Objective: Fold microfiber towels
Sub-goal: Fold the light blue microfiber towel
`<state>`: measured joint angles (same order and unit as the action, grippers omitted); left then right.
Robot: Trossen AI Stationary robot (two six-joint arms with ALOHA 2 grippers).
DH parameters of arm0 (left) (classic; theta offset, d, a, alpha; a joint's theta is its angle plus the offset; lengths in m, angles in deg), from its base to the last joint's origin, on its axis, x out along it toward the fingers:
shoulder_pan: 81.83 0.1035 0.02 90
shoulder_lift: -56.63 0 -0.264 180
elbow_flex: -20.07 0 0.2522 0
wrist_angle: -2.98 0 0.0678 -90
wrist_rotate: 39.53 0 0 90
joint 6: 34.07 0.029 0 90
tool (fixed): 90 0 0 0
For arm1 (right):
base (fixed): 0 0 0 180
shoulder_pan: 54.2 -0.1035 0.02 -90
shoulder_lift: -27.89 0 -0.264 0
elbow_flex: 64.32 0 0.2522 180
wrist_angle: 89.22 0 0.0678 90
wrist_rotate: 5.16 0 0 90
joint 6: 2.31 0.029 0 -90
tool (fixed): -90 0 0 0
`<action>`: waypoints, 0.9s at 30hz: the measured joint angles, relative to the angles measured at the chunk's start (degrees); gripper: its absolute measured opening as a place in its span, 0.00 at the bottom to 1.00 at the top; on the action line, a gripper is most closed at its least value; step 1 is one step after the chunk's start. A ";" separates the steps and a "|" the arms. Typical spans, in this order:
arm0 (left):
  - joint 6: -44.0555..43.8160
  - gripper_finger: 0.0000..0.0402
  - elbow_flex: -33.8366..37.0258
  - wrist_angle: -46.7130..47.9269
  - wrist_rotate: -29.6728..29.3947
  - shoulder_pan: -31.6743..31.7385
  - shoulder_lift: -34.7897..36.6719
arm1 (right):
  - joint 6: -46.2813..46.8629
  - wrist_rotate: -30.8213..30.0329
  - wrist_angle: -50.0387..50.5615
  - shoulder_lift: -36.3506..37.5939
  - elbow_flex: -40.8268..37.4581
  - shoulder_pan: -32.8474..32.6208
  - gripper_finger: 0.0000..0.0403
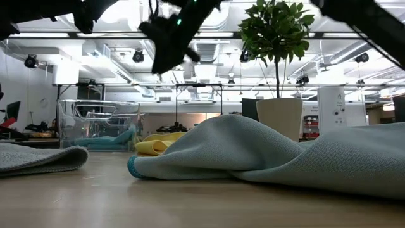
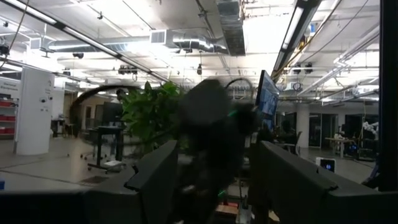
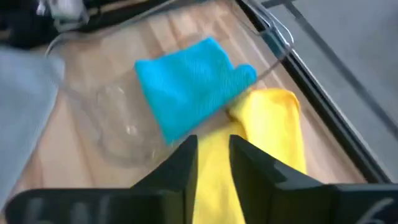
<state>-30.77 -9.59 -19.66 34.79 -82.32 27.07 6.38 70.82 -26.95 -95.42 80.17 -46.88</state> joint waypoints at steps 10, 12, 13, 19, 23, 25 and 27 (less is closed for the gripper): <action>-4.51 0.45 -7.83 14.84 -1.21 0.02 -7.53 | 1.89 -2.87 4.18 17.92 -19.65 -8.05 0.06; -4.63 0.42 -10.38 20.75 -2.62 0.02 -9.77 | 2.91 -3.10 2.56 22.47 -25.53 -9.74 0.05; -4.93 0.39 -11.51 23.30 -3.36 0.02 -10.99 | 3.55 -3.17 1.55 24.71 -28.70 -10.56 0.05; -8.08 0.23 -17.93 36.96 -9.78 0.11 -19.36 | 4.46 -3.13 -10.63 37.70 -47.50 -15.47 0.06; -10.35 0.11 -23.35 49.68 -10.30 0.51 -24.87 | 3.48 -3.15 -17.18 45.36 -57.97 -17.93 0.06; -10.72 0.04 -27.62 57.76 -10.34 1.30 -27.09 | 3.46 -3.11 -20.20 48.58 -62.40 -18.86 0.06; -11.90 0.01 -32.23 67.27 -10.36 2.61 -29.62 | 3.38 -3.08 -23.17 51.43 -66.28 -19.51 0.06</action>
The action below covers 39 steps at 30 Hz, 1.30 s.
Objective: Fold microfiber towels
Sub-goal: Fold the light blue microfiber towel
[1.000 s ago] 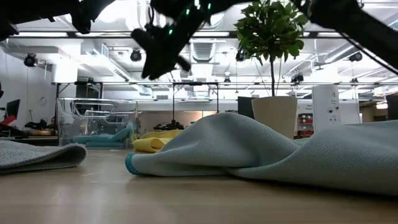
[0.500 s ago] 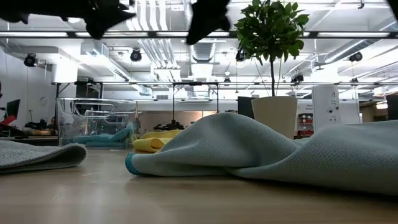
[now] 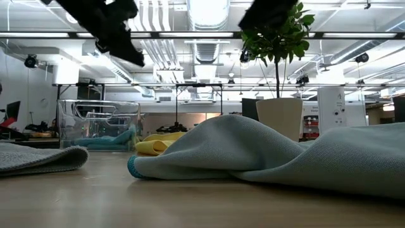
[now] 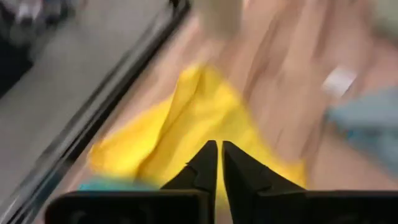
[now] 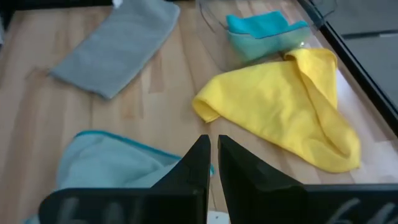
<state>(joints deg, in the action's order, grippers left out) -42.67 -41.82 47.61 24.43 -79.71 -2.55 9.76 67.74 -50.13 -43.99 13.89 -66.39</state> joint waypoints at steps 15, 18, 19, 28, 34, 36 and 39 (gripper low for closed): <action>33.45 0.00 -14.94 32.45 6.65 21.67 -22.23 | -0.10 0.15 -14.08 11.38 -18.32 -0.64 0.06; 38.39 0.00 -14.71 29.79 6.88 26.73 -26.42 | -0.10 0.40 -14.48 11.44 -18.92 -0.72 0.06; 39.50 0.00 -14.69 29.35 6.93 28.27 -27.69 | -0.10 0.56 -14.48 11.40 -18.98 -0.72 0.06; 41.94 0.00 -13.89 22.21 8.53 35.48 -32.85 | -0.81 0.57 -14.63 11.02 -19.00 -0.83 0.06; 42.00 0.00 -13.29 20.21 12.24 37.33 -33.00 | -1.50 0.57 -14.96 11.02 -19.02 -0.83 0.06; 41.63 0.00 -12.85 20.25 12.55 37.46 -32.99 | -1.56 0.57 -14.98 11.02 -19.02 -0.83 0.06; 40.61 0.00 -10.95 19.26 12.64 37.58 -32.99 | -1.59 0.57 -14.96 11.02 -19.02 -0.83 0.06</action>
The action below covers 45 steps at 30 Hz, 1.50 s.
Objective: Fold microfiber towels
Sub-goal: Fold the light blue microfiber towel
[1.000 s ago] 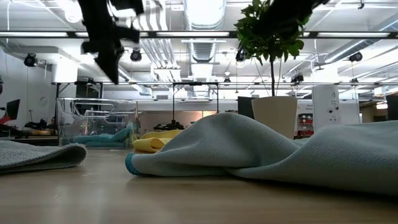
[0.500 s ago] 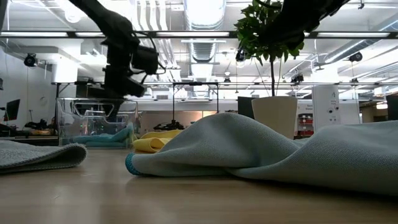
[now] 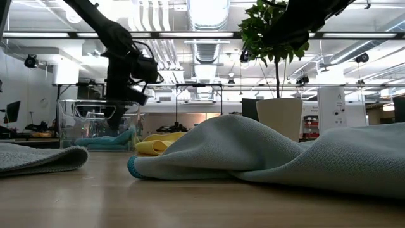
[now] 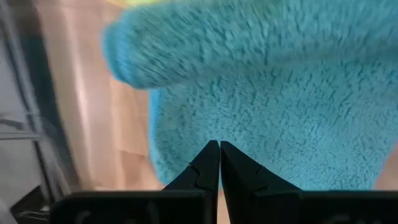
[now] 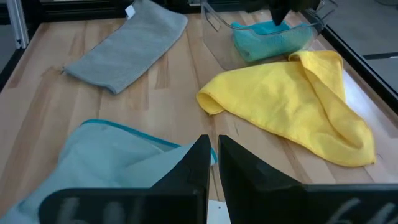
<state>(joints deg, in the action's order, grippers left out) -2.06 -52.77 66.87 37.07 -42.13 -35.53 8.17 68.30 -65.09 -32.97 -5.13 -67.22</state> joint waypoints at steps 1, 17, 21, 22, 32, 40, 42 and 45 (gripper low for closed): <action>-0.03 0.00 0.98 -0.83 0.02 0.00 0.00 | 0.00 0.00 -0.02 0.00 0.00 0.00 0.06; -11.05 0.00 5.78 -3.47 -0.51 0.15 0.09 | -0.01 0.00 -0.07 0.02 0.00 0.00 0.06; -13.57 0.00 5.73 -1.12 -1.35 0.15 0.18 | 0.00 0.00 -0.43 0.02 0.00 0.00 0.06; -13.55 0.00 5.73 -1.24 -1.51 0.15 0.29 | 0.00 0.00 -0.42 0.02 0.00 0.00 0.06; -7.51 0.00 5.90 -9.36 -1.64 0.14 2.39 | 0.00 0.00 -0.50 0.02 -0.02 0.00 0.06; -7.91 0.00 8.54 -13.65 -2.01 0.85 0.05 | 0.00 -0.02 -0.68 0.02 -0.02 0.00 0.06; -9.56 0.00 9.29 -12.82 -2.99 0.84 0.04 | 0.01 -0.02 -0.68 0.02 -0.02 0.00 0.06; -12.06 0.00 9.50 -10.14 -5.04 0.83 0.13 | -0.04 -0.02 -0.69 0.02 -0.02 0.00 0.06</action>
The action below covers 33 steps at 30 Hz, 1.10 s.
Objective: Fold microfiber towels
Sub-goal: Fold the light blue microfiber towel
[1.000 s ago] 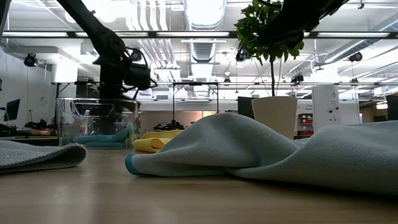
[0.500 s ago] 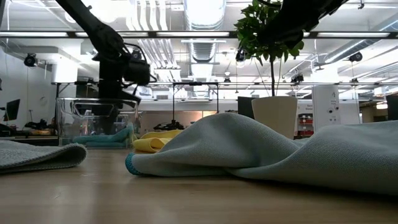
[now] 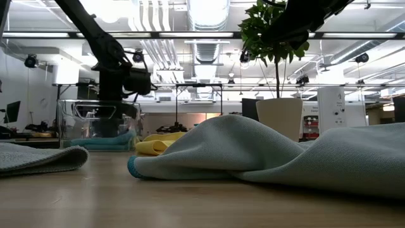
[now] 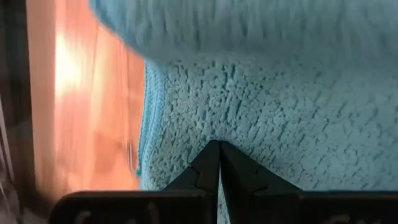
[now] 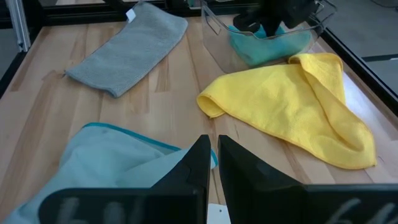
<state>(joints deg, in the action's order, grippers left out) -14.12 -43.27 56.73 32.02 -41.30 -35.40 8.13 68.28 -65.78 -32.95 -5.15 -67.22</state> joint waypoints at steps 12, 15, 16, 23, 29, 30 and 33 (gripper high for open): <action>-0.13 0.00 -1.60 4.40 -3.07 -0.14 2.57 | 0.04 0.00 -0.22 0.00 0.00 0.01 0.06; -0.13 0.00 -2.54 4.33 -2.97 -0.56 4.98 | 0.04 0.00 -0.27 0.00 0.00 0.00 0.06; -0.15 0.00 -2.72 4.33 -2.96 -0.88 6.08 | 0.05 0.00 -0.36 0.00 0.00 0.01 0.06; -7.14 0.00 -2.89 3.84 1.85 -7.56 16.51 | -0.03 -0.02 -1.63 -0.10 -0.37 0.00 0.06; -15.75 0.00 -2.29 -2.40 4.55 -20.08 24.35 | -0.09 -0.04 -6.15 -2.60 -2.20 0.00 0.06; -16.93 0.00 -2.09 -4.49 4.54 -22.40 25.08 | -0.01 -0.07 -6.02 -3.28 -2.25 0.00 0.06; -19.69 0.00 -1.29 -10.99 4.56 -28.80 25.99 | 0.47 -0.01 -6.16 -5.15 -2.25 0.02 0.06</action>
<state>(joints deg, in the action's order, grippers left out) -33.81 -44.56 45.74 36.58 -70.10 -9.41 8.60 68.27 -71.94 -38.10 -7.40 -67.20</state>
